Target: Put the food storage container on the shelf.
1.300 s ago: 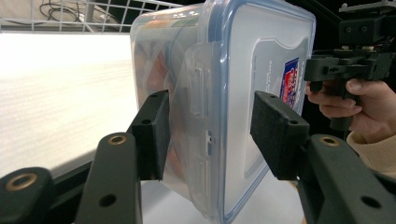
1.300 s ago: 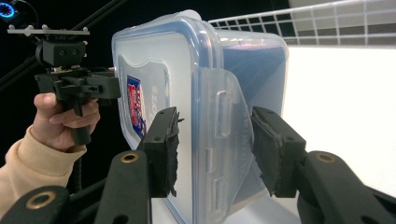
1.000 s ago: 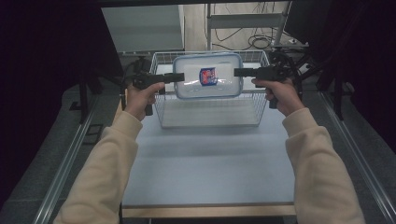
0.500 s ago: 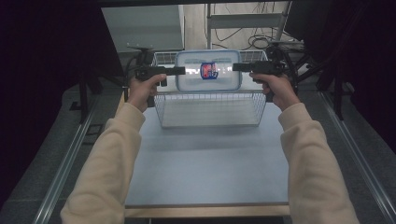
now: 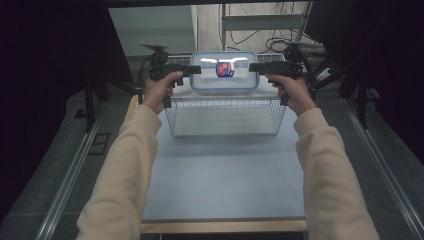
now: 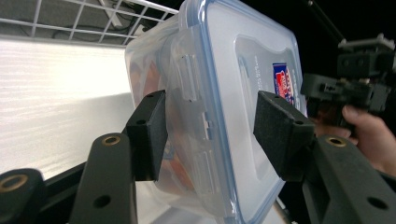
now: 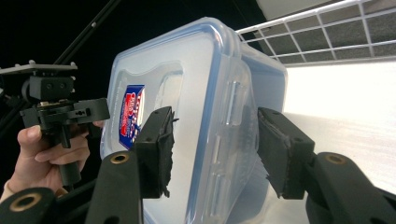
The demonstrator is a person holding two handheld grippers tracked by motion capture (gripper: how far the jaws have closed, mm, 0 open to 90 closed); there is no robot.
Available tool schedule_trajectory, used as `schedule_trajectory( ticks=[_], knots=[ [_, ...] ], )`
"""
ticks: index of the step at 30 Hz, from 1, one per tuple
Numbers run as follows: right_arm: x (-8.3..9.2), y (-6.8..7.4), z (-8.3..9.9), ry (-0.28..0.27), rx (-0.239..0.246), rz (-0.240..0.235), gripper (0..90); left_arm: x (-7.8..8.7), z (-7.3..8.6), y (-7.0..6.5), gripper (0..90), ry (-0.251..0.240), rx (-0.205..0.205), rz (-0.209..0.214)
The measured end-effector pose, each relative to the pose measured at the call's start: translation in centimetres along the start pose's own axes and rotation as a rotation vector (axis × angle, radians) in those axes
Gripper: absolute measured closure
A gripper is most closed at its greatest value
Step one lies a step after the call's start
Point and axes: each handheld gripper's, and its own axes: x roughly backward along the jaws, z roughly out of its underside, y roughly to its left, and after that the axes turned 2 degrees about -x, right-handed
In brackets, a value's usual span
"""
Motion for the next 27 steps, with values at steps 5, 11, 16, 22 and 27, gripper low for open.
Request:
schedule_trajectory(
  ticks=[5,11,16,22,27],
  knots=[
    [-0.4,-0.3,-0.1,-0.025,-0.057,0.026,46.4,-0.7,-0.3,0.6,43.0,-0.013,0.038,-0.007],
    [-1.0,-0.5,0.0,-0.044,-0.095,0.106,44.3,-1.6,-0.4,1.2,40.9,-0.017,0.07,-0.036],
    [-1.3,-0.3,0.3,-0.058,-0.113,0.11,39.8,-1.9,-0.4,1.4,39.3,-0.024,0.085,-0.023],
    [-0.7,0.7,0.7,-0.141,-0.087,0.134,31.1,-1.5,-0.2,0.7,35.5,-0.061,0.041,-0.047],
    [0.2,1.9,1.0,-0.16,0.005,0.125,29.0,-0.4,0.0,-0.5,33.5,-0.095,-0.021,-0.055]
  ],
)
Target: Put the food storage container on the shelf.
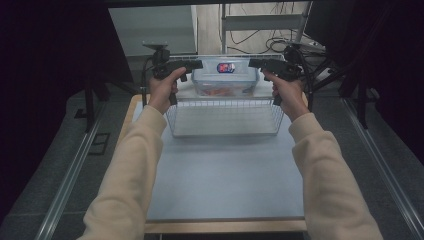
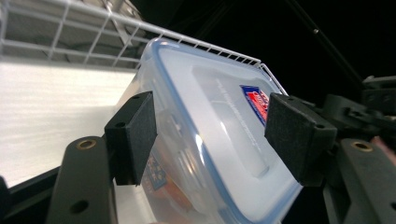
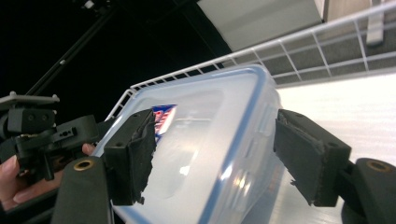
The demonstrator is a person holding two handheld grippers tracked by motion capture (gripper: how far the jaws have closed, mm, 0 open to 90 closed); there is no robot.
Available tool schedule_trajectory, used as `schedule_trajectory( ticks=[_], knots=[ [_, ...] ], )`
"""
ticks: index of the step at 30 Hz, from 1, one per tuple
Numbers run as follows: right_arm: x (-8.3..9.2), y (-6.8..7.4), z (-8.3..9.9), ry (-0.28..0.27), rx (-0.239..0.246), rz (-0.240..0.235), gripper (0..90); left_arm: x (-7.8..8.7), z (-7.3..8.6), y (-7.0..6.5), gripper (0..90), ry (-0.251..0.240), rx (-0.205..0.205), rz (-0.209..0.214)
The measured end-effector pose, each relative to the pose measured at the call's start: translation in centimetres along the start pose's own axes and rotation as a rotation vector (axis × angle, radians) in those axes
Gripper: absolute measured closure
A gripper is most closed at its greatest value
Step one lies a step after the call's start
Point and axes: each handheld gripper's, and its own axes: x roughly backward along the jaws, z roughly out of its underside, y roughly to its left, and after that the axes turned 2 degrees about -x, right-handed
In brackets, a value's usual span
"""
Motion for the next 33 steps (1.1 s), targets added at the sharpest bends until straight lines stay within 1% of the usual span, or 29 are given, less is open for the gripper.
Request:
schedule_trajectory(
  ticks=[2,3,4,5,6,7,10,12,13,14,15,16,17,18,21,22,23,25,27,29,30,31,33],
  knots=[
    [0.6,0.3,0.1,-0.005,0.029,-0.004,28.8,0.5,0.2,-0.4,32.9,-0.005,-0.013,-0.002],
    [0.8,0.3,0.1,-0.005,0.037,-0.012,28.8,0.8,0.3,-0.7,32.9,-0.007,-0.023,-0.005],
    [1.1,0.4,0.1,-0.008,0.044,-0.02,28.8,0.8,0.3,-0.7,32.9,-0.007,-0.023,-0.005],
    [1.4,0.4,0.2,-0.008,0.056,-0.025,28.8,1.4,0.6,-1.2,32.9,-0.007,-0.047,-0.016],
    [1.7,0.4,0.3,-0.003,0.062,-0.03,28.8,1.7,0.8,-1.4,32.8,-0.001,-0.064,-0.023],
    [1.9,0.5,0.4,0.003,0.077,-0.033,28.8,2.0,1.0,-1.6,32.8,0.001,-0.072,-0.022],
    [2.7,0.6,0.9,0.012,0.109,-0.039,28.6,2.9,1.7,-2.1,32.3,0.014,-0.076,-0.021],
    [3.2,0.6,1.4,0.022,0.12,-0.049,27.9,3.5,2.2,-2.5,32.3,0.027,-0.114,-0.029],
    [3.5,0.6,1.6,0.031,0.132,-0.049,27.5,3.8,2.6,-2.8,32.3,0.025,-0.123,-0.03],
    [3.8,0.5,1.8,0.033,0.144,-0.051,27.4,3.8,2.6,-2.8,32.3,0.025,-0.123,-0.03],
    [4.1,0.5,2.1,0.037,0.152,-0.056,27.1,4.5,3.3,-3.4,32.2,0.027,-0.149,-0.02],
    [4.4,0.5,2.4,0.041,0.166,-0.054,26.9,4.5,3.3,-3.4,32.0,0.027,-0.149,-0.02],
    [4.7,0.5,2.8,0.042,0.173,-0.057,26.8,5.3,4.2,-4.0,31.9,0.017,-0.173,-0.021],
    [5.1,0.4,3.2,0.044,0.181,-0.067,26.7,5.7,4.7,-4.2,31.9,0.02,-0.189,-0.015],
    [6.1,0.2,4.7,0.05,0.198,-0.092,26.4,6.8,6.4,-4.8,31.6,0.02,-0.208,0.016],
    [6.1,0.2,4.7,0.05,0.198,-0.092,26.4,6.8,6.4,-4.8,31.5,0.02,-0.208,0.016],
    [6.8,-0.1,5.9,0.054,0.216,-0.104,26.4,7.4,7.7,-5.0,31.5,0.024,-0.233,0.018],
    [7.4,-0.4,7.2,0.063,0.235,-0.112,26.4,8.0,9.0,-5.1,31.5,0.027,-0.238,0.037],
    [8.0,-0.7,8.4,0.073,0.246,-0.123,26.4,8.3,10.4,-5.0,31.3,0.036,-0.245,0.046],
    [8.4,-1.2,9.6,0.087,0.247,-0.136,26.4,8.5,11.9,-4.8,31.3,0.053,-0.246,0.048],
    [8.6,-1.4,10.2,0.096,0.242,-0.142,26.4,8.5,12.6,-4.7,31.1,0.061,-0.252,0.042],
    [8.7,-1.6,10.7,0.104,0.243,-0.143,26.4,8.5,13.4,-4.6,31.1,0.068,-0.261,0.039],
    [8.9,-2.1,11.8,0.122,0.244,-0.146,26.4,8.5,15.0,-4.4,31.1,0.087,-0.262,0.036]
  ],
)
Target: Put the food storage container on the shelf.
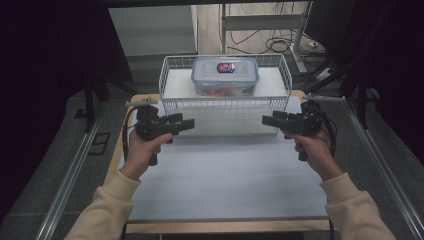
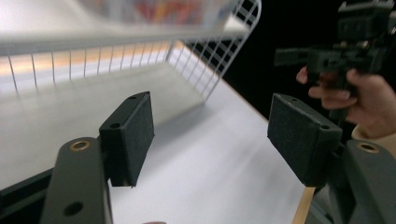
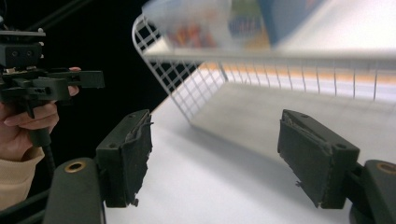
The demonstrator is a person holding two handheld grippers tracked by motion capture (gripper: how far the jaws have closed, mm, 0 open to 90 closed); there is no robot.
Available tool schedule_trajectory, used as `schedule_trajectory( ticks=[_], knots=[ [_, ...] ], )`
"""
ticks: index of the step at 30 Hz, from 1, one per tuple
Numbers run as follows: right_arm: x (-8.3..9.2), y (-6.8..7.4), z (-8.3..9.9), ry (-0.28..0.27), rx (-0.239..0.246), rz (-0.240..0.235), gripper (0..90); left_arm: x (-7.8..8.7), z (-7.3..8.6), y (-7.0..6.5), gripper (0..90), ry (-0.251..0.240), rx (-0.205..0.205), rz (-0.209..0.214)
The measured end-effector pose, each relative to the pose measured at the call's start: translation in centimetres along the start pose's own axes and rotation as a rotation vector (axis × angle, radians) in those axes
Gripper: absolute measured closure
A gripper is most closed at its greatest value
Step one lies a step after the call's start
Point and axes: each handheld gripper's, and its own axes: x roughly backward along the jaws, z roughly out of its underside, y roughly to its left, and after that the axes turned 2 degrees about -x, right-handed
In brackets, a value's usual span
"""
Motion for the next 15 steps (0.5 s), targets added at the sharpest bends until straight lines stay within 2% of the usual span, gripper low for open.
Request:
schedule_trajectory(
  ticks=[2,3,4,9,12,15],
  knots=[
    [0.1,-0.2,1.1,0.016,-0.012,-0.007,26.4,-0.2,1.6,0.0,31.0,0.017,0.003,0.007],
    [0.1,-0.4,1.7,0.023,-0.016,-0.011,26.4,-0.2,1.6,0.0,31.0,0.017,0.003,0.007],
    [0.1,-0.5,2.2,0.03,-0.02,-0.014,26.4,-0.5,3.1,0.1,30.9,0.034,0.001,0.013],
    [-0.1,-0.9,5.5,0.084,-0.009,0.005,26.4,-1.1,6.2,0.4,30.4,0.086,0.005,0.006],
    [-0.3,-1.2,7.3,0.113,0.007,0.015,26.4,-1.3,7.3,0.6,30.3,0.105,0.001,-0.008],
    [-0.5,-1.3,8.2,0.135,0.011,0.024,26.1,-1.5,7.8,0.8,30.1,0.108,0.006,-0.009]
  ],
)
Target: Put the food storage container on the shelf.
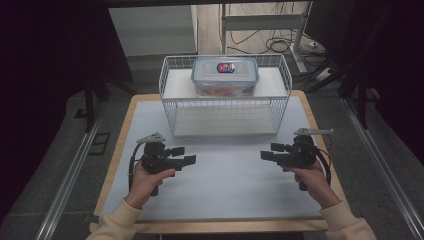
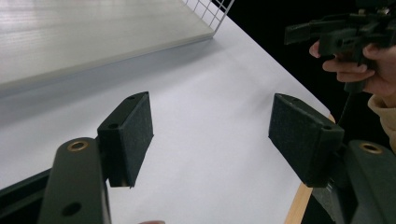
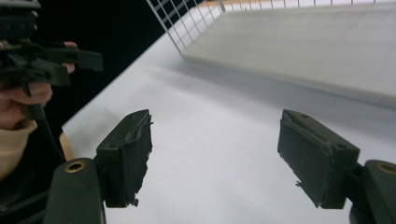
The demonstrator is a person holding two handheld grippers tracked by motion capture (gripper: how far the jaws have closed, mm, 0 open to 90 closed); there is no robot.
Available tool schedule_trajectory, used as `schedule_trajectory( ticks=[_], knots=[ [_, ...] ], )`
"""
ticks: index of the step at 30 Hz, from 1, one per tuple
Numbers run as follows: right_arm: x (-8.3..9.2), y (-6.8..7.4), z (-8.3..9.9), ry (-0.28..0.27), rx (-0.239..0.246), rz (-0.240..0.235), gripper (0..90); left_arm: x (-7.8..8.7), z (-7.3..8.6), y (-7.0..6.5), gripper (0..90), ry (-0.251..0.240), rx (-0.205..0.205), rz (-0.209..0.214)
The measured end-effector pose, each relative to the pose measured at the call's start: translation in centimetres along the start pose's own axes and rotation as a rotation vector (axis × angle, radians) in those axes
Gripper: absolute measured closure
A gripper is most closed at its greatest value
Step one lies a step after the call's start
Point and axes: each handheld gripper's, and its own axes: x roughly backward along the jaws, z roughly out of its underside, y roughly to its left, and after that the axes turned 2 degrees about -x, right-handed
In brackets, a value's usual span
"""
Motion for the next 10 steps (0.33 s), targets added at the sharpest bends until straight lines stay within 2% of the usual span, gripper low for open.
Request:
schedule_trajectory(
  ticks=[2,8,10],
  knots=[
    [-0.11,-0.01,0.19,0.005,0.01,0.005,25.8,-0.14,0.11,0.05,30.0,0.006,-0.006,-0.009],
    [-0.15,0.17,0.52,-0.008,0.037,0.02,22.3,-0.38,0.38,0.2,28.5,0.011,0.011,0.003],
    [-0.09,0.19,1.09,-0.001,0.085,0.083,17.6,-0.55,0.78,0.35,28.4,0.014,0.014,-0.002]
  ],
)
